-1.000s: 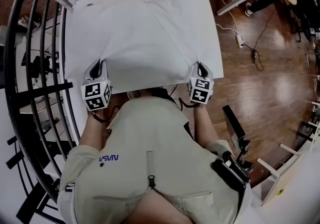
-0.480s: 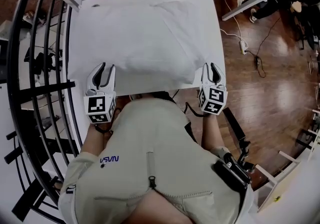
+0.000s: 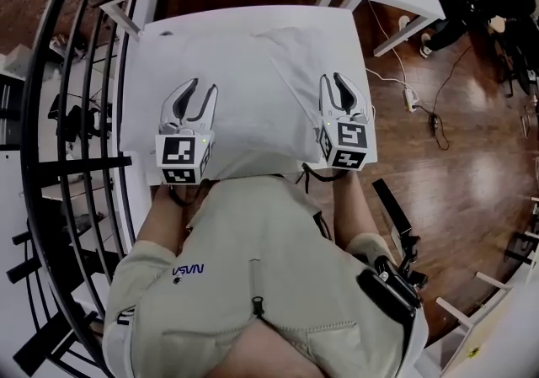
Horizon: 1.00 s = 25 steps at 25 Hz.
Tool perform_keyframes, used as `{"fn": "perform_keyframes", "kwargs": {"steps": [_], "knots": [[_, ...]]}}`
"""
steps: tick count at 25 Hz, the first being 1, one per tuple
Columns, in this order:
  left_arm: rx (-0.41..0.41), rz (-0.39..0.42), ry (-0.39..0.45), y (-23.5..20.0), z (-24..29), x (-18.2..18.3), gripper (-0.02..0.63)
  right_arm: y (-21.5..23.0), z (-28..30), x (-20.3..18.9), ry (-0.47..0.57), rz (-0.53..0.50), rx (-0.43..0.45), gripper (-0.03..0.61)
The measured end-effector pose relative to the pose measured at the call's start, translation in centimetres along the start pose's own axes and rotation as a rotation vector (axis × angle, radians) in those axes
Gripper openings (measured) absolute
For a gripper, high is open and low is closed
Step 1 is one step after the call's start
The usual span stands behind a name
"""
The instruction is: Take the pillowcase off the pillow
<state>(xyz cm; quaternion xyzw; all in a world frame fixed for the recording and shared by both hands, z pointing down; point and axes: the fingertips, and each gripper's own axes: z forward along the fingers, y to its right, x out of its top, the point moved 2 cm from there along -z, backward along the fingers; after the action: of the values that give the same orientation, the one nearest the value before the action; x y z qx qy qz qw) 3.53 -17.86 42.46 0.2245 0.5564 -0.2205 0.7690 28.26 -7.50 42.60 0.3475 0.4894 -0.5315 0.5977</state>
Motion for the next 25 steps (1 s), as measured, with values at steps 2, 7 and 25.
{"fn": "perform_keyframes", "kwargs": {"steps": [2,7,25], "knots": [[0.005,0.016,0.004,-0.1,1.3,0.7,0.156,-0.2,1.3,1.1,0.012,-0.012,0.026,0.094],[-0.010,0.075,-0.025,-0.3,4.4,1.7,0.186,-0.4,4.8,2.9,0.015,-0.048,0.077,0.107],[-0.160,0.071,-0.394,1.0,14.7,-6.4,0.256,-1.7,17.0,-5.9,-0.437,-0.133,0.282,0.207]]}}
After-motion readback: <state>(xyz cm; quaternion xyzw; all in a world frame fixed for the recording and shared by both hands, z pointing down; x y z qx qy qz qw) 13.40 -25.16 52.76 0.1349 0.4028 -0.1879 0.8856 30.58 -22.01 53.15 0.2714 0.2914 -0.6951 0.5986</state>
